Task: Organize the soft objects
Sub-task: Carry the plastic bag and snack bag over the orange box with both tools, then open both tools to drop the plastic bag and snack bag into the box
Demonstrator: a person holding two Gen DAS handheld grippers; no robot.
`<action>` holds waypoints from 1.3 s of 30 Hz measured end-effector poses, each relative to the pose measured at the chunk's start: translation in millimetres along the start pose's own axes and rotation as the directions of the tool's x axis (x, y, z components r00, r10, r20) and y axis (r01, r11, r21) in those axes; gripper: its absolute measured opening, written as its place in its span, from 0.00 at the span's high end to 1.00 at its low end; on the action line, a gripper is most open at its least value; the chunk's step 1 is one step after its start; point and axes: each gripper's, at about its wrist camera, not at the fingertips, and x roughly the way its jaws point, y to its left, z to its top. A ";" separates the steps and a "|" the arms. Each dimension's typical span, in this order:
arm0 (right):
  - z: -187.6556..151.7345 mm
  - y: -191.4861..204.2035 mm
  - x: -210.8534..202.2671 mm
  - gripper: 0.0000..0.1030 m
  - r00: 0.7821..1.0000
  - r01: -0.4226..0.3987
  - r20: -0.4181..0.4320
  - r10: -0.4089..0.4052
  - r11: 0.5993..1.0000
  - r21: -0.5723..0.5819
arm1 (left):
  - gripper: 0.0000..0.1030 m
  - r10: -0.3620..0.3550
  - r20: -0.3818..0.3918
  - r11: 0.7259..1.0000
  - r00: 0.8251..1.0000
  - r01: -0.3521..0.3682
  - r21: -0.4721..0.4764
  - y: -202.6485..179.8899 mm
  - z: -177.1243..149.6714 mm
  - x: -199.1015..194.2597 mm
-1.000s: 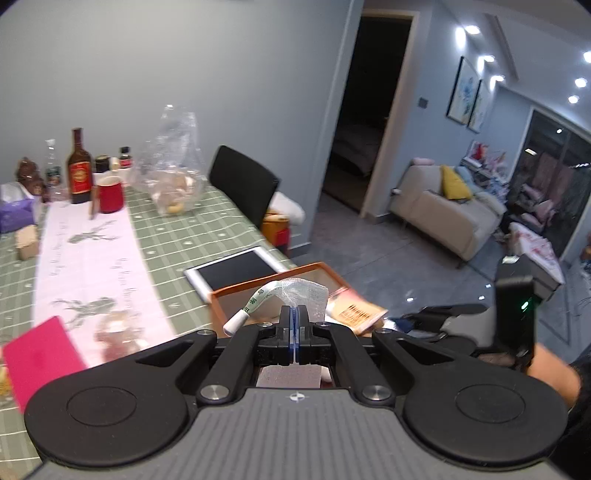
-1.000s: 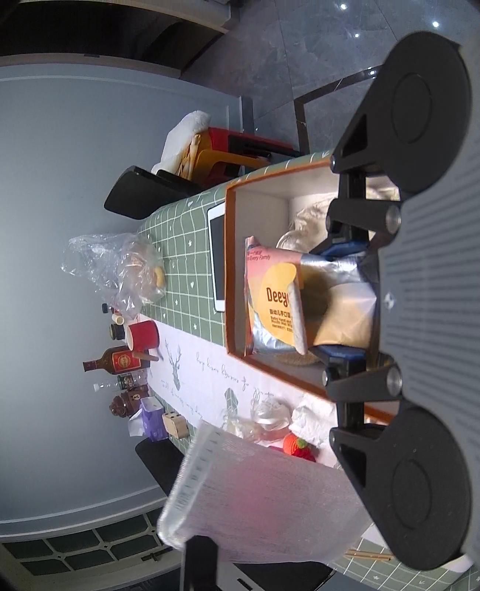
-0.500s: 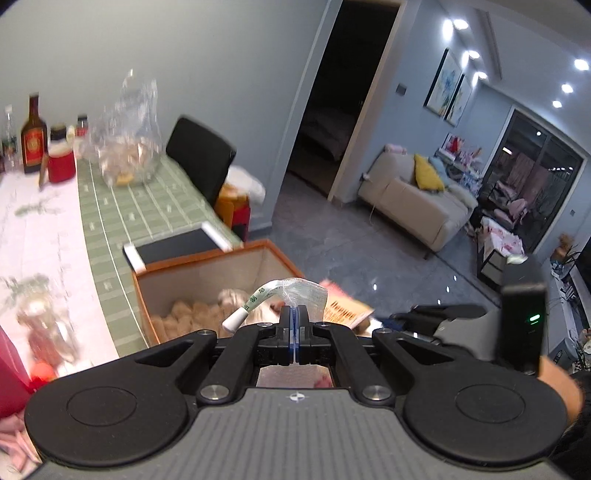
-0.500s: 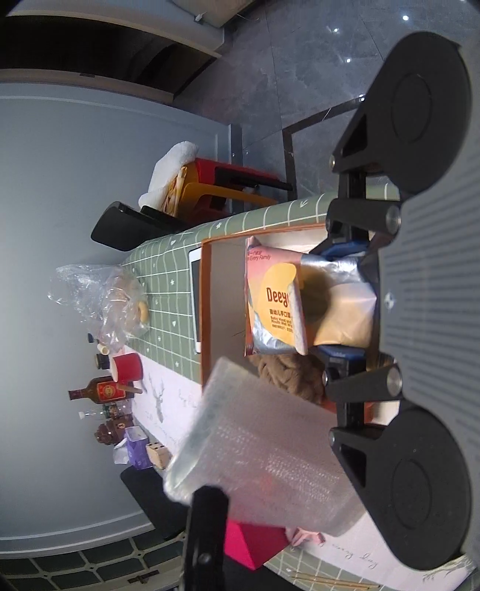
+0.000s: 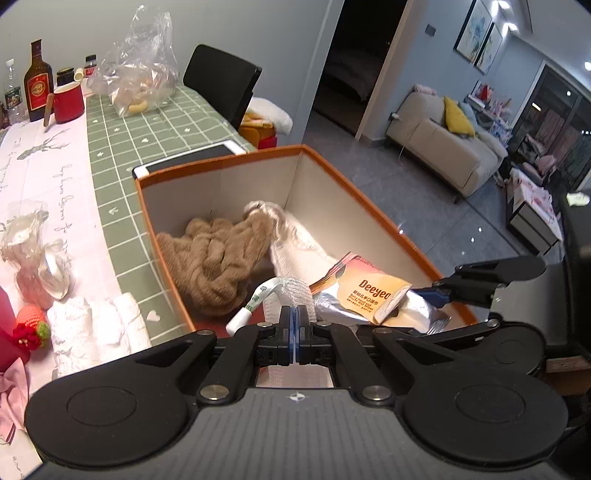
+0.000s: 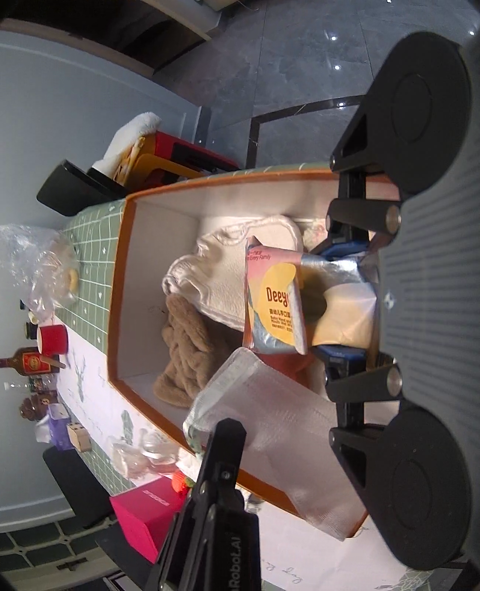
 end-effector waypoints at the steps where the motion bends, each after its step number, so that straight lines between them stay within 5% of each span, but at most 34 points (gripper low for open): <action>1: 0.1 1.7 0.6 0.57 1.000 -0.003 -0.005 0.003 1.000 -0.005 | 1.00 0.006 -0.007 1.000 1.000 -0.006 0.005 0.0 -1.6 1.6; 26: -9.5 11.9 28.5 0.55 0.992 -0.042 -0.122 0.037 0.998 -0.038 | 0.97 0.088 -0.091 0.985 0.992 -0.073 0.155 -24.0 -23.8 32.5; 31: -8.3 9.1 24.6 0.43 0.993 -0.035 -0.116 0.031 0.999 -0.032 | 0.82 0.081 -0.070 0.986 0.994 -0.070 0.151 -24.8 -24.4 29.6; 39: 0.1 8.2 4.7 0.37 0.999 -0.012 -0.032 0.011 1.000 -0.018 | 0.74 0.085 -0.018 0.989 0.996 -0.083 0.120 -20.9 -16.4 11.5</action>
